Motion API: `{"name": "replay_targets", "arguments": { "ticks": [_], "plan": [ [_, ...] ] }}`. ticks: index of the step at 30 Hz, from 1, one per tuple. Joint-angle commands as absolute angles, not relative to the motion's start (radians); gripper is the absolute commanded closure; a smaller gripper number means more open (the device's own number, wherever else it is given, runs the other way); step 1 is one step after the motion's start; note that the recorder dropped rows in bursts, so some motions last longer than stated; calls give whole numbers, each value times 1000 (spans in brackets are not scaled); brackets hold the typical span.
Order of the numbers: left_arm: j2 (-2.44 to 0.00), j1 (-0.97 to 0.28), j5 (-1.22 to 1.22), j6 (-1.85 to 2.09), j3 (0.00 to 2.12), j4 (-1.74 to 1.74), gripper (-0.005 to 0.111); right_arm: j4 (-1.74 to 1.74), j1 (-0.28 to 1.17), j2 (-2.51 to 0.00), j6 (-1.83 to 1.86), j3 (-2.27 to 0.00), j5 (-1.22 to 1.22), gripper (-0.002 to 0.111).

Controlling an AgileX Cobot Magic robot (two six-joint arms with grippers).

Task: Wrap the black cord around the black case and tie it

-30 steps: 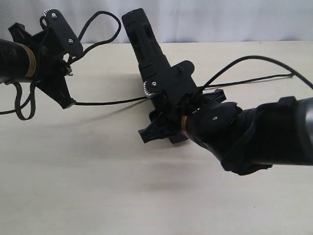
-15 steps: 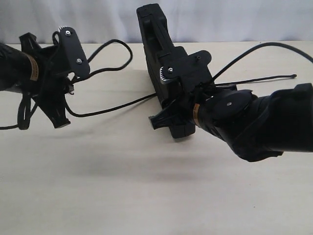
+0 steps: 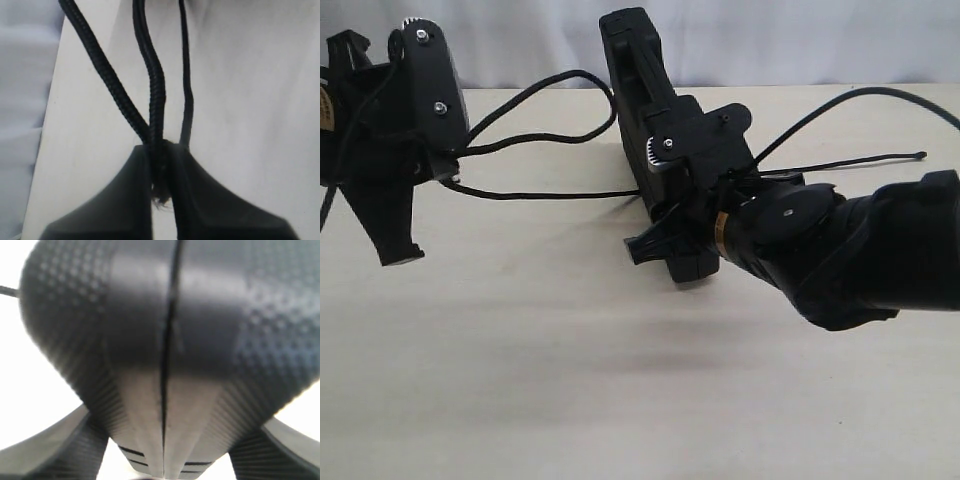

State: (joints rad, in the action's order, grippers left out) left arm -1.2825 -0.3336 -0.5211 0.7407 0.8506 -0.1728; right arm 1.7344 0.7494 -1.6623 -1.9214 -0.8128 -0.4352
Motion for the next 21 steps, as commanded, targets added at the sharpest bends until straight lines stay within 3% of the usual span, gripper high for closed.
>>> {"name": "replay_targets", "arguments": {
  "ticks": [1,10,21],
  "plan": [
    [-1250,-333,-554,951,850,54,107,1744,741,-1657,-1926,-813,-473,104],
    [-1250,-333,-300,1040,850,180,107,1744,742,-1657,-1922,-813,-435,104],
    [-1456,-330,-272,1040,850,211,107,1744,742,-1657,-1922,-813,-412,104]
  ]
}}
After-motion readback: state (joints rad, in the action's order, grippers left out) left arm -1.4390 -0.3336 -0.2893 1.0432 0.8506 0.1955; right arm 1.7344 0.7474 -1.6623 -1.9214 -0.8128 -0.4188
